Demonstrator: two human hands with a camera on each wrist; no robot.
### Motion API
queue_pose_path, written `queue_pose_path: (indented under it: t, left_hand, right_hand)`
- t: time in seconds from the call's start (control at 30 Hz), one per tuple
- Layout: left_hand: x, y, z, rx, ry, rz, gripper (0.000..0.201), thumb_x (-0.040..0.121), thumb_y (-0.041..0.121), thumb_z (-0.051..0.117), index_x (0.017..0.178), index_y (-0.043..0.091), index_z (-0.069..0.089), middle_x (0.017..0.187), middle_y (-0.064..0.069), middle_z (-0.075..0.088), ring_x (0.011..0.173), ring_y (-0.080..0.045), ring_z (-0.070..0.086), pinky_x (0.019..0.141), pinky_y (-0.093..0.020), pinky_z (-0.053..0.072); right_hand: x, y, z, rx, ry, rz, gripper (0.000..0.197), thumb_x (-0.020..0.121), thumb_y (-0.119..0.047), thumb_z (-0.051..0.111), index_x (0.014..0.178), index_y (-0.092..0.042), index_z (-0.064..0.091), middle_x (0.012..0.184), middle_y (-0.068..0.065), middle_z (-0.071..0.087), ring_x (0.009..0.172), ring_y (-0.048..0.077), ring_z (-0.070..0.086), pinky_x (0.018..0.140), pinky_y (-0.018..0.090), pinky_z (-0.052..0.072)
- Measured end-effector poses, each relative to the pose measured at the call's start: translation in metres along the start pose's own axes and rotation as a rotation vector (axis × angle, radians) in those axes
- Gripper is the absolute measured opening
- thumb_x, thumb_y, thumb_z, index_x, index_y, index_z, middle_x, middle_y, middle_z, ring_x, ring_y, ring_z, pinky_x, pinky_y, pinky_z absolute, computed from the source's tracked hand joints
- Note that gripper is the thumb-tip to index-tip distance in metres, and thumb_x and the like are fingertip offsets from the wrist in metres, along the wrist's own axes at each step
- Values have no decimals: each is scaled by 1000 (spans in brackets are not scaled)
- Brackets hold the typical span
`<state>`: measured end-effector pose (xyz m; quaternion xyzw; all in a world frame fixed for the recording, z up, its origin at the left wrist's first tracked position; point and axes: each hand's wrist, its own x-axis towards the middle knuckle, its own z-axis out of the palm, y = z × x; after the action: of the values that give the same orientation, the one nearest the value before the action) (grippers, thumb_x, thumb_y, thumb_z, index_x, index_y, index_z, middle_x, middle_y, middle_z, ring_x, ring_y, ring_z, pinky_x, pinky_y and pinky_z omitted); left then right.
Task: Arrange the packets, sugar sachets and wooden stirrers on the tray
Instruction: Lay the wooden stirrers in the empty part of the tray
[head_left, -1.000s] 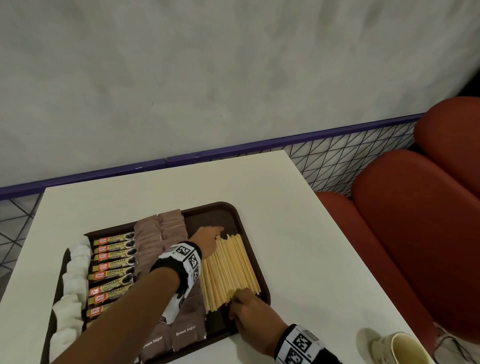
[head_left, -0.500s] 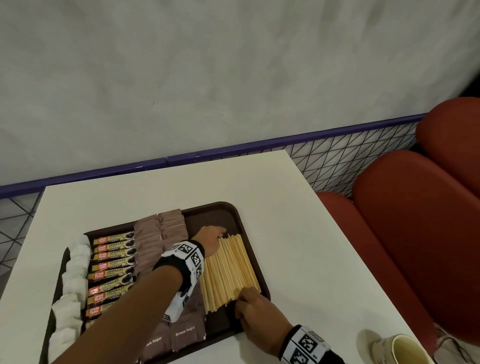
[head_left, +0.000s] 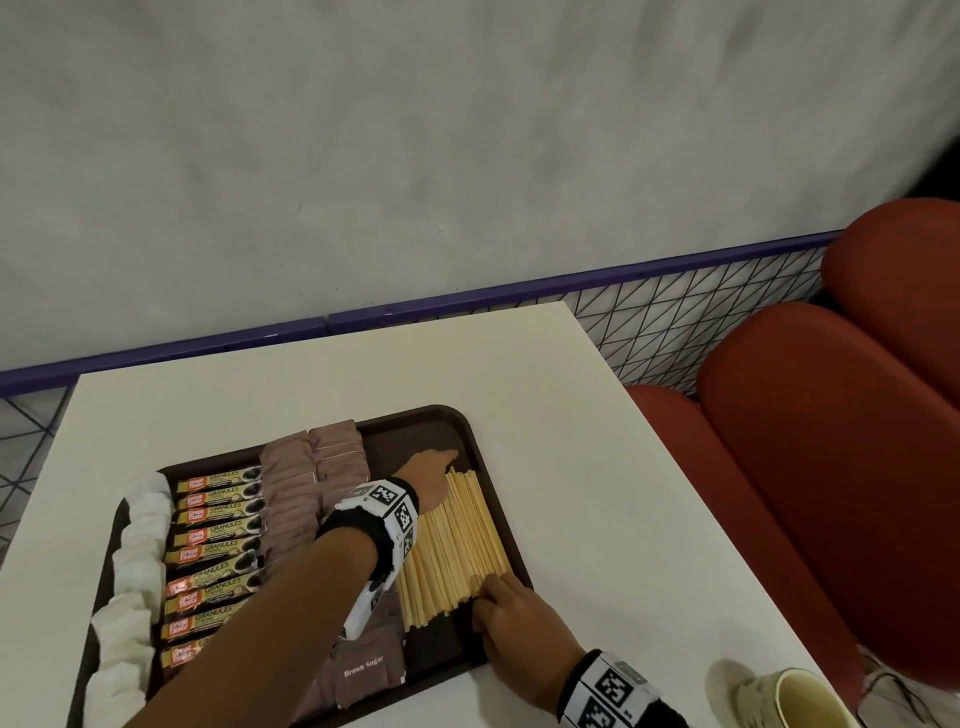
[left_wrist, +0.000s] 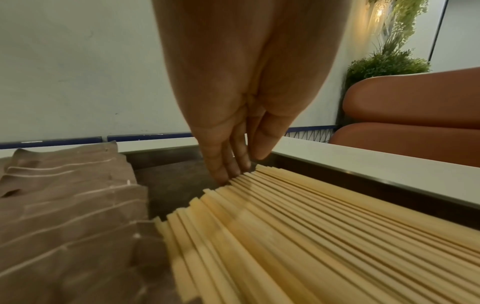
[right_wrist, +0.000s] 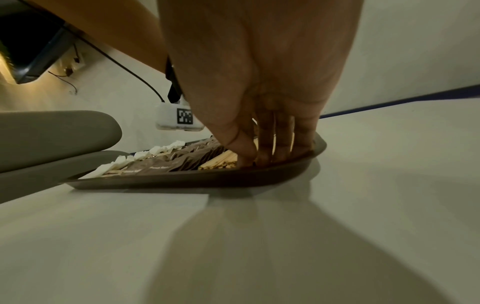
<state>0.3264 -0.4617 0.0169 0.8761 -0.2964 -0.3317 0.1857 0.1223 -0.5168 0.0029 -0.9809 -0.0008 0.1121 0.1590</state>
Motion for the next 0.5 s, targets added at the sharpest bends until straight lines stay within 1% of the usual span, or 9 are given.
queue_pose_path:
  t: [0.07, 0.13, 0.2, 0.3, 0.4, 0.43, 0.5]
  left_hand:
    - [-1, 5, 5, -13, -13, 2, 57, 94, -9, 30, 148, 8, 19, 151, -14, 31, 139, -25, 29, 110, -25, 23]
    - [-1, 9, 6, -11, -12, 13, 59, 93, -9, 29, 148, 9, 18, 152, -14, 28, 140, -25, 26, 111, -26, 22]
    - [0, 10, 6, 6, -20, 9, 61, 93, -9, 30, 149, 10, 15, 155, -13, 21, 142, -26, 21, 113, -27, 18]
    - [-5, 11, 6, 6, -44, 29, 58, 95, -7, 28, 149, 9, 15, 155, -13, 21, 143, -24, 22, 112, -24, 17]
    - [-14, 7, -1, -82, 27, 65, 54, 97, -5, 28, 148, 8, 17, 156, -11, 20, 144, -21, 18, 112, -21, 10]
    - [-14, 3, -4, -90, 75, 88, 53, 97, -4, 28, 147, 8, 19, 155, -11, 21, 144, -21, 19, 111, -20, 9]
    - [-26, -7, -16, -98, 179, 103, 50, 97, -4, 29, 145, 8, 26, 153, -12, 28, 141, -22, 25, 111, -20, 12]
  right_hand:
    - [0, -3, -4, -1, -21, 12, 27, 89, -8, 39, 108, -2, 58, 117, 13, 51, 111, 28, 46, 93, 38, 43]
    - [1, -2, -6, 21, -56, 32, 29, 93, -9, 37, 114, -3, 55, 123, 12, 46, 115, 26, 40, 100, 36, 38]
    - [2, -1, -6, 26, -51, 36, 29, 94, -10, 36, 114, -3, 54, 124, 12, 45, 116, 26, 40, 100, 36, 38]
    - [2, -1, -8, 35, -69, 30, 28, 94, -10, 36, 112, -3, 55, 123, 12, 46, 115, 26, 40, 99, 35, 38]
    - [3, 1, -11, 51, -75, 19, 27, 92, -9, 37, 110, -3, 57, 121, 13, 47, 115, 27, 41, 97, 35, 38]
    - [4, 3, -12, 56, -72, 19, 27, 91, -8, 38, 109, -3, 57, 121, 13, 47, 115, 27, 41, 97, 35, 38]
    - [5, 3, -13, 49, -77, 23, 27, 91, -7, 37, 110, -3, 57, 121, 12, 47, 115, 27, 41, 97, 34, 38]
